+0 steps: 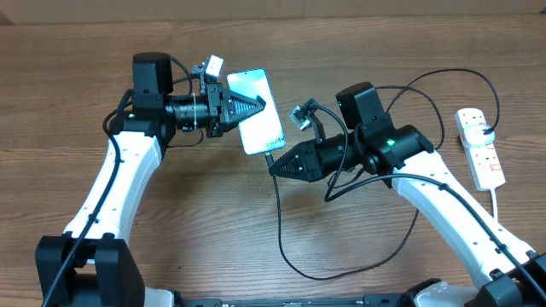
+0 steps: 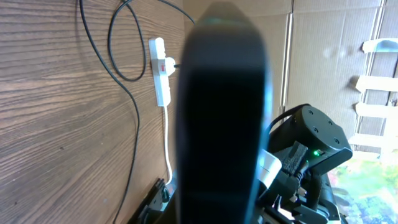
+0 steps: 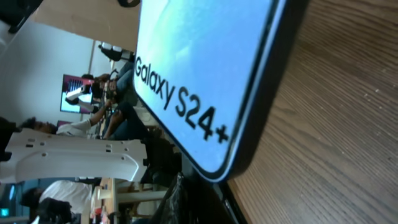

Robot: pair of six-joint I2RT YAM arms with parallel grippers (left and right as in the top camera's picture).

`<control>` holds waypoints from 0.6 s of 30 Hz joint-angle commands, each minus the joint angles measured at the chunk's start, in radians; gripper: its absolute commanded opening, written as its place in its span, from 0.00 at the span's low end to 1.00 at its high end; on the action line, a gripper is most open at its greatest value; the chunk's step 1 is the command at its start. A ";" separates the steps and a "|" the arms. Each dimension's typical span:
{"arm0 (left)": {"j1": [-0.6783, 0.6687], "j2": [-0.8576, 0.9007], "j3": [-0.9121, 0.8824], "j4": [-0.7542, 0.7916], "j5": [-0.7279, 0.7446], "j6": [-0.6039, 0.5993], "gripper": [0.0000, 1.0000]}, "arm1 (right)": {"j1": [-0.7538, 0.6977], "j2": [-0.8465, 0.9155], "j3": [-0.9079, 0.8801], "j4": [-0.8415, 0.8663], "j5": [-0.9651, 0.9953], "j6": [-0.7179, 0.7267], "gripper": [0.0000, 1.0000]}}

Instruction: Plug charger to phone and switch on socket

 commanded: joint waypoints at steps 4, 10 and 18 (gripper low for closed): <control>-0.004 -0.013 0.013 0.008 0.043 0.035 0.04 | -0.002 -0.019 0.025 0.016 0.009 0.029 0.04; -0.004 -0.013 0.013 0.013 0.042 0.043 0.04 | -0.002 -0.019 0.025 0.048 -0.083 0.026 0.04; -0.003 -0.013 0.013 0.024 0.045 0.042 0.04 | -0.002 -0.019 0.025 0.026 -0.089 0.025 0.04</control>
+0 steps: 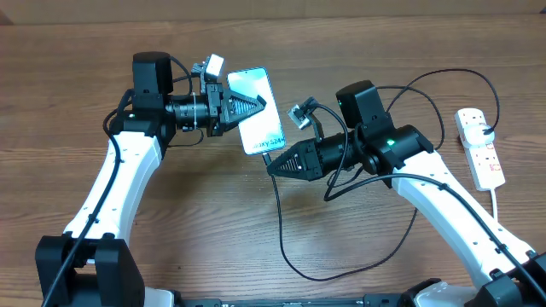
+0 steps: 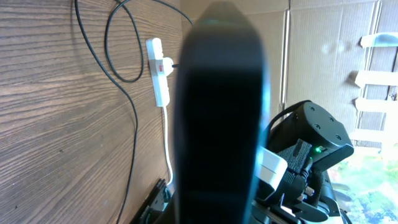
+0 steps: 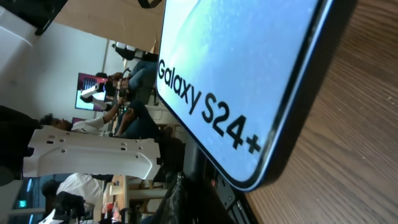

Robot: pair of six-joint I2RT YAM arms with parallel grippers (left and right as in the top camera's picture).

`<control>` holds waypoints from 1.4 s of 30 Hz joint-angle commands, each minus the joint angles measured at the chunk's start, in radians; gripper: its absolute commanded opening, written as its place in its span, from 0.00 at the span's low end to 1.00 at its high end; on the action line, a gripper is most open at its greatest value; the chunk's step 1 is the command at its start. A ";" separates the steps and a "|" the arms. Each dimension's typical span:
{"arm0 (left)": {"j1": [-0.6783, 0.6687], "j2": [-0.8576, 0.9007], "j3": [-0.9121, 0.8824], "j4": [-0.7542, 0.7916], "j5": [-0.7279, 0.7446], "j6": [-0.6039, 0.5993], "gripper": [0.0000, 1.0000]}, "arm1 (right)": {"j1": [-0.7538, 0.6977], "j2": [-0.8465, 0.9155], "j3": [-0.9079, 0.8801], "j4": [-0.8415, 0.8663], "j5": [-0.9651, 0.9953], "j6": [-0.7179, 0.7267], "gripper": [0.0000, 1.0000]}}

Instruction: Plug charger to phone and switch on socket

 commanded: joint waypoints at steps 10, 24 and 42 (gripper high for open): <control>0.035 -0.013 0.014 0.029 0.035 0.029 0.04 | -0.002 -0.019 0.025 -0.003 -0.040 0.000 0.04; 0.038 -0.013 0.013 0.026 0.090 0.022 0.04 | -0.002 -0.019 0.025 0.001 -0.042 0.001 0.04; 0.011 -0.013 0.013 0.026 0.079 0.023 0.04 | -0.001 -0.019 0.025 0.010 -0.045 0.001 0.04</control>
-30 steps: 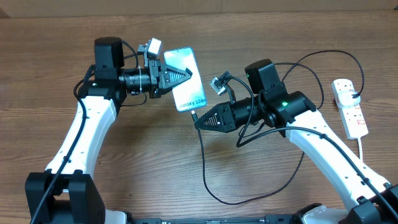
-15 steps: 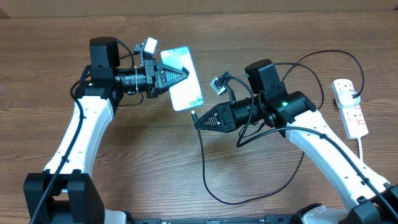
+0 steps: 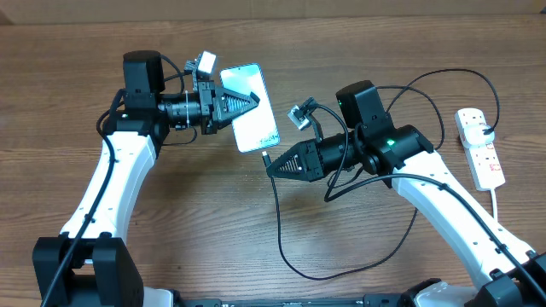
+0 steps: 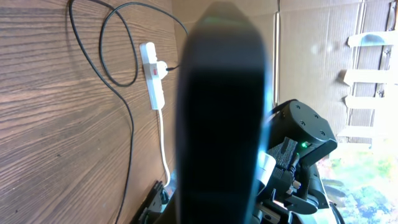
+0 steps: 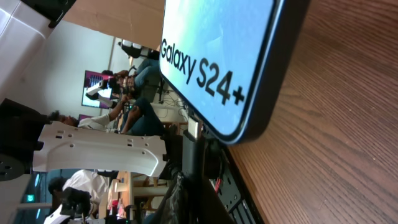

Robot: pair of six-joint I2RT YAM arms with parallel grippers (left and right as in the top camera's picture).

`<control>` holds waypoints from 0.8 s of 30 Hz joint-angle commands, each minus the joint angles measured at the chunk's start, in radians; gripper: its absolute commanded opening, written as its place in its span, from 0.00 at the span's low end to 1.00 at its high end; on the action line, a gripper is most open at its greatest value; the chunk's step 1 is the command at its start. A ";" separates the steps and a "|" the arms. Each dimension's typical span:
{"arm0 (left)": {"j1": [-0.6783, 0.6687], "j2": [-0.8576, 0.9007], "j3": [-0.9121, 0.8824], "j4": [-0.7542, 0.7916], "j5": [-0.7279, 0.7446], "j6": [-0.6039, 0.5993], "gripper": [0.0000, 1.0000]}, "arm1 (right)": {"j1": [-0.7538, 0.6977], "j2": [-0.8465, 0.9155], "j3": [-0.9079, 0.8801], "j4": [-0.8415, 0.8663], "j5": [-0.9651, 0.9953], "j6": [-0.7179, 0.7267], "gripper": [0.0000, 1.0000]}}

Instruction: Plug charger to phone and switch on socket

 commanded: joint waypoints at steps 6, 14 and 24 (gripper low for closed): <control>-0.029 -0.013 0.013 0.004 0.026 0.019 0.04 | -0.001 -0.019 0.025 0.008 -0.019 0.001 0.04; -0.029 -0.013 0.013 0.004 0.027 0.019 0.04 | -0.006 -0.019 0.025 0.010 -0.015 0.001 0.04; -0.029 -0.013 0.013 0.004 0.027 0.019 0.04 | -0.008 -0.019 0.025 0.010 -0.004 0.005 0.04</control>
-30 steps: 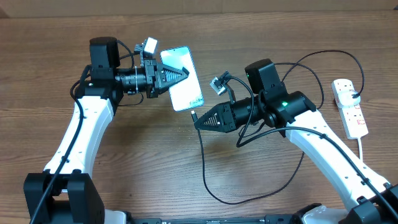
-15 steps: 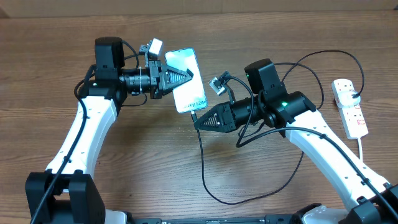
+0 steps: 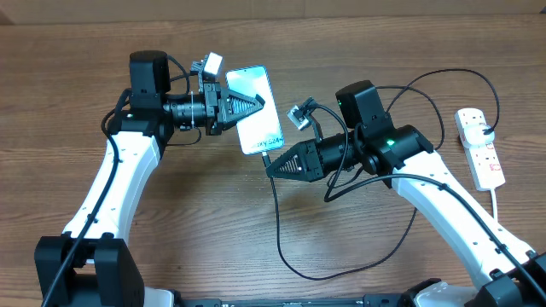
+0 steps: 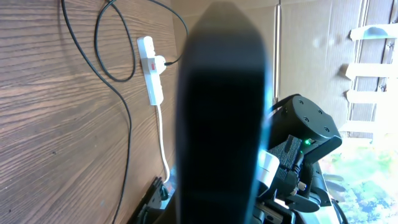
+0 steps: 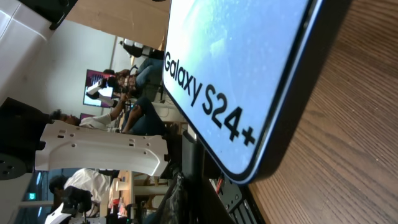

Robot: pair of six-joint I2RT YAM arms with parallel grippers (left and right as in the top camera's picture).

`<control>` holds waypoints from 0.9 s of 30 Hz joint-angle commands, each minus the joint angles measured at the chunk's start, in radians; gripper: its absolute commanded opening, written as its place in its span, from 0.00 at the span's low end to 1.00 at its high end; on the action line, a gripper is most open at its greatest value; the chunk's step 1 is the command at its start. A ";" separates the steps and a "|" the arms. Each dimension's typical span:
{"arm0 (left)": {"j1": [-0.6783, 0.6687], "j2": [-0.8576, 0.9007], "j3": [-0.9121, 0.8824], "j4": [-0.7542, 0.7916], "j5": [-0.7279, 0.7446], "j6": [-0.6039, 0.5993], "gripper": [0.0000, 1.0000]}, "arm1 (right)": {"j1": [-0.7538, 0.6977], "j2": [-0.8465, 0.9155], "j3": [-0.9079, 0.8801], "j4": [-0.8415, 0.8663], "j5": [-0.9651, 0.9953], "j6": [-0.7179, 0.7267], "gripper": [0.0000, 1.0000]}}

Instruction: Plug charger to phone and switch on socket

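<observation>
The phone point(image 3: 256, 109), light blue screen reading "Galaxy S24+", is held tilted above the table by my left gripper point(image 3: 250, 104), shut on its upper edge. It fills the left wrist view as a dark slab point(image 4: 221, 118) and shows large in the right wrist view point(image 5: 239, 81). My right gripper point(image 3: 275, 165) is shut on the charger plug, whose tip sits right at the phone's bottom edge; whether it is inserted is hidden. The black cable point(image 3: 281, 230) hangs from the plug. The white socket strip point(image 3: 479, 147) lies at the far right, its red switch point(image 4: 147, 63) visible.
The black charger cable loops over the wooden table point(image 3: 171, 239) in front of the right arm and again behind it toward the socket strip. A cardboard wall point(image 4: 311, 43) stands beyond the table in the left wrist view.
My left gripper has brought the phone back right and slightly down, so its bottom edge again meets the plug tip. The right gripper has stayed where it was.
First the phone's bottom edge was near the plug held in my right gripper. Then the right gripper had edged left toward it. After that the phone was drawn up and left, away from the plug. Now it is back against the plug tip.
</observation>
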 commanded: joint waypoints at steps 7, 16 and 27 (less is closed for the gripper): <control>-0.007 -0.013 0.013 0.004 0.051 0.019 0.04 | -0.008 -0.019 0.025 0.011 0.011 0.008 0.04; -0.007 -0.013 0.013 0.004 0.054 0.023 0.04 | -0.008 -0.019 0.025 0.060 0.036 0.068 0.04; -0.008 -0.013 0.013 -0.045 0.055 0.062 0.05 | -0.008 -0.019 0.025 0.165 0.045 0.180 0.04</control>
